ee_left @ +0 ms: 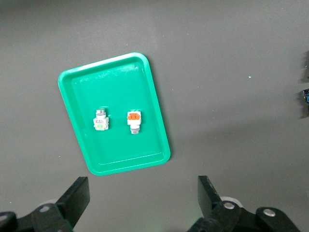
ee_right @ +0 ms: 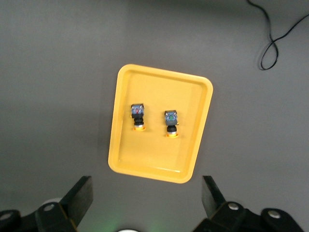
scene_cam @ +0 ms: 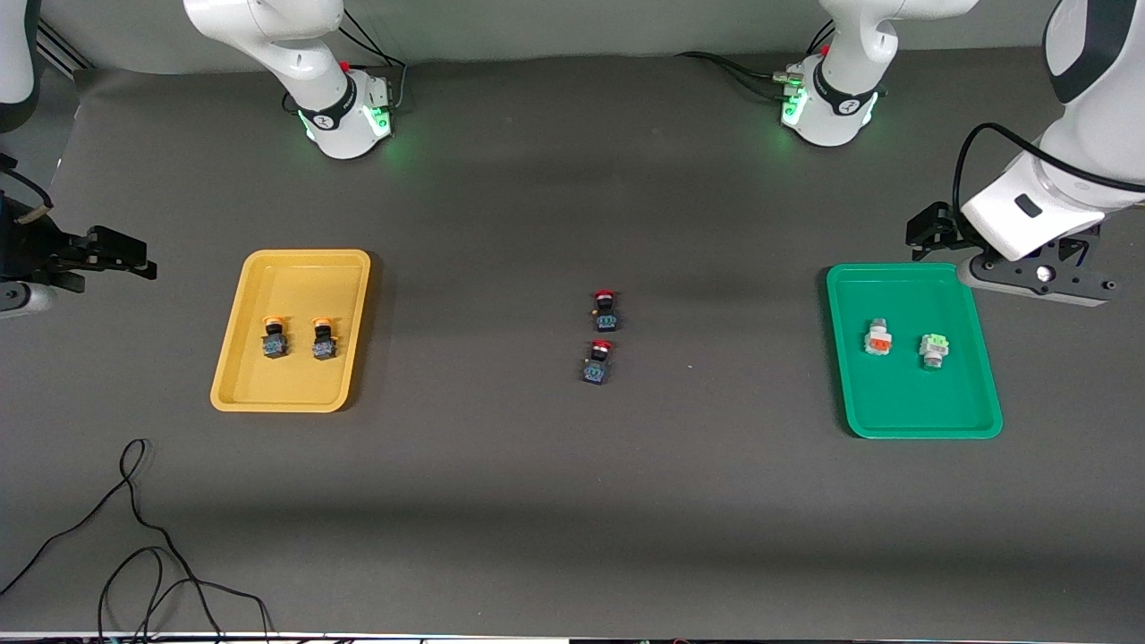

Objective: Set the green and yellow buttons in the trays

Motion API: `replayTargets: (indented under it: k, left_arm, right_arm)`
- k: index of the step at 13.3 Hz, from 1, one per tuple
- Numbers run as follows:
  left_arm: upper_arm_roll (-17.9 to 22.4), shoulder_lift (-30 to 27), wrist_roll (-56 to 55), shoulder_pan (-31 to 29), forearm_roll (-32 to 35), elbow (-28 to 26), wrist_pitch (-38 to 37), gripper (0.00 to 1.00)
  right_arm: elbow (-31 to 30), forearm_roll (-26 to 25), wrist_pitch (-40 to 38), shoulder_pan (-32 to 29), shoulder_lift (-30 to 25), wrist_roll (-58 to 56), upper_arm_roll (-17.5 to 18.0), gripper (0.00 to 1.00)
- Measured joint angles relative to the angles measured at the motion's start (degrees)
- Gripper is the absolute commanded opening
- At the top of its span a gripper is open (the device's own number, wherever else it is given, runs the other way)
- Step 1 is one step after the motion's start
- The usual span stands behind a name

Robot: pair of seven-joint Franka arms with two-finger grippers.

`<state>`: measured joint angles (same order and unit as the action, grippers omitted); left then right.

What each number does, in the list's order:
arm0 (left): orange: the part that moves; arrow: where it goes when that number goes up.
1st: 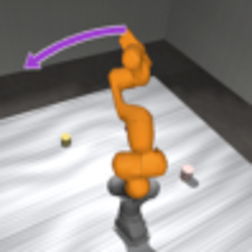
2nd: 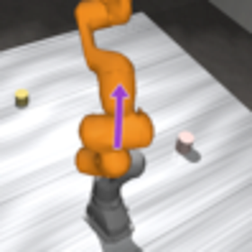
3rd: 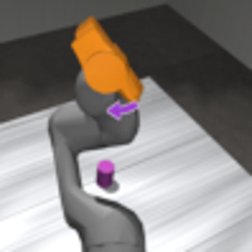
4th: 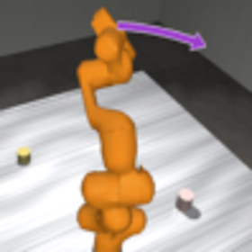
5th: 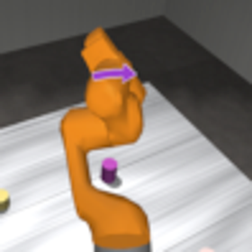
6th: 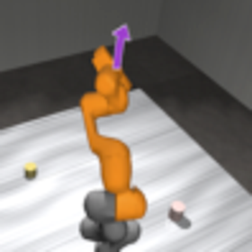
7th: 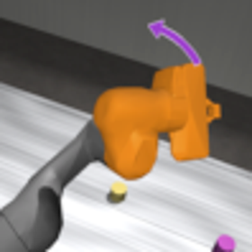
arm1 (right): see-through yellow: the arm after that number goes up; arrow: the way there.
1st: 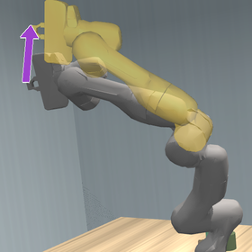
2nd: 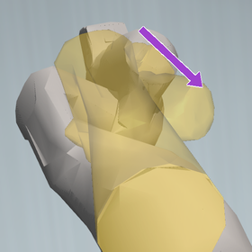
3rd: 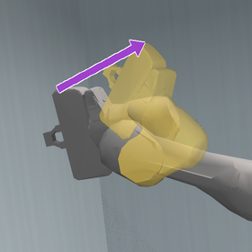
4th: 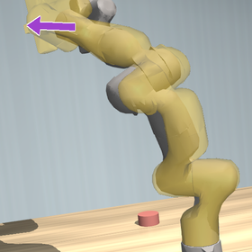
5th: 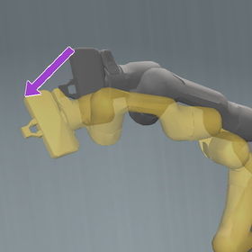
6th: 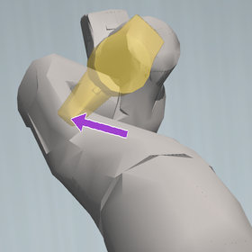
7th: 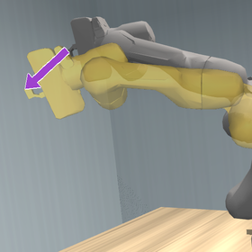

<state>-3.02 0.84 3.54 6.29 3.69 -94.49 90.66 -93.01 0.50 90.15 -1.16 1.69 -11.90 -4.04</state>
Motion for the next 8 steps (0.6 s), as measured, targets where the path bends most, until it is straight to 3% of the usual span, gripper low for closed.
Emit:
replayTargets:
  k: [3,8]
  left_arm:
    - [0.23,0.09,0.0,-0.01,0.0,0.02,-0.1,1.0]
    - [0.72,0.13,0.01,-0.91,0.01,0.02,-0.43,1.0]
  right_arm:
    - [-3.67,-0.02,2.13,-0.51,-2.58,1.2,0.93,1.0]
    - [-3.57,-0.1,2.83,-0.51,-2.75,1.62,1.27,1.0]
